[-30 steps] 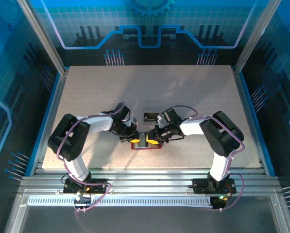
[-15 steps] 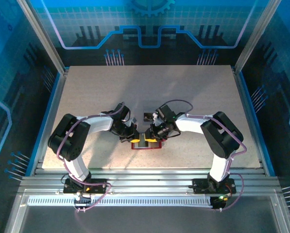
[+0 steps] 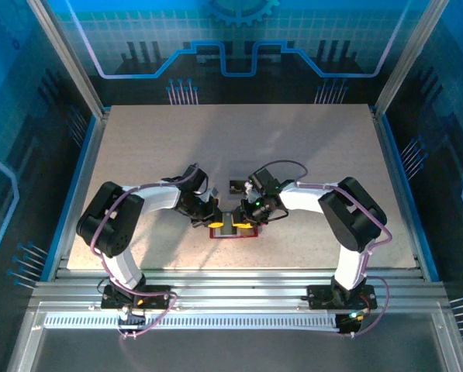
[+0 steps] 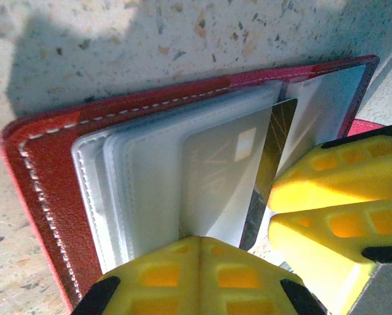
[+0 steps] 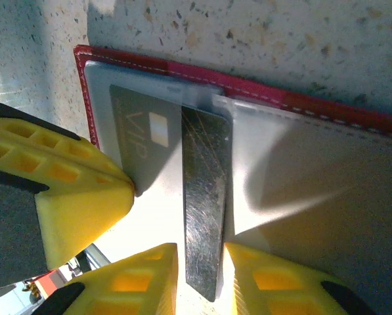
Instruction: Take the credit cards out of the card holder
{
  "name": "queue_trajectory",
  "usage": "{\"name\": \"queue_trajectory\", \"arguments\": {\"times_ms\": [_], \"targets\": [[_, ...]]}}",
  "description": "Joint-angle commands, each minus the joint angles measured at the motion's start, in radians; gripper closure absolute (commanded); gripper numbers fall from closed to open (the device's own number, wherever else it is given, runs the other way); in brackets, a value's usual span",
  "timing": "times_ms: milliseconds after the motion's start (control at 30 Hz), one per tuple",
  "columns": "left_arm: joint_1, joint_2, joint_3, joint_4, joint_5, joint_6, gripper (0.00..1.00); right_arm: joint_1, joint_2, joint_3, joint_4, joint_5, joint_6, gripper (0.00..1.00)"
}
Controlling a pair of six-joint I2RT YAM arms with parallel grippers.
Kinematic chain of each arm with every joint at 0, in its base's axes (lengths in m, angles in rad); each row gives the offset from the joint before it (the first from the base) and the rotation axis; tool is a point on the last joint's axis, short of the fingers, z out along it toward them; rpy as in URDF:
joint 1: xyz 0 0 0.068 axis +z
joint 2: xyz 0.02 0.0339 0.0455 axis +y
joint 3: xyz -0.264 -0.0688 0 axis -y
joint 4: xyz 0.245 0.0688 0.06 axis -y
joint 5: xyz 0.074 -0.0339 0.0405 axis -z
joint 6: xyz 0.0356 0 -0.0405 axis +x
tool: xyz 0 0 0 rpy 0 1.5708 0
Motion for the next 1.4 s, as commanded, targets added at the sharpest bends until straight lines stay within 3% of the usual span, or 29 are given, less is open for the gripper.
{"name": "queue_trajectory", "arguments": {"times_ms": [0,500,1067,1367], "targets": [[-0.007,0.004,-0.027,-0.042,-0.046,0.023,1.00,0.008,0.018,0.005,0.014,-0.017,0.005,0.75],[-0.007,0.006,-0.024,-0.045,-0.045,0.024,1.00,0.001,0.046,-0.003,0.048,-0.053,0.019,0.77],[-0.007,-0.002,-0.023,-0.053,-0.050,0.025,1.00,-0.017,-0.009,-0.042,0.076,-0.057,0.027,0.95],[-0.006,-0.008,-0.022,-0.055,-0.052,0.025,1.00,-0.040,-0.054,-0.055,0.017,-0.032,-0.007,0.98]]}}
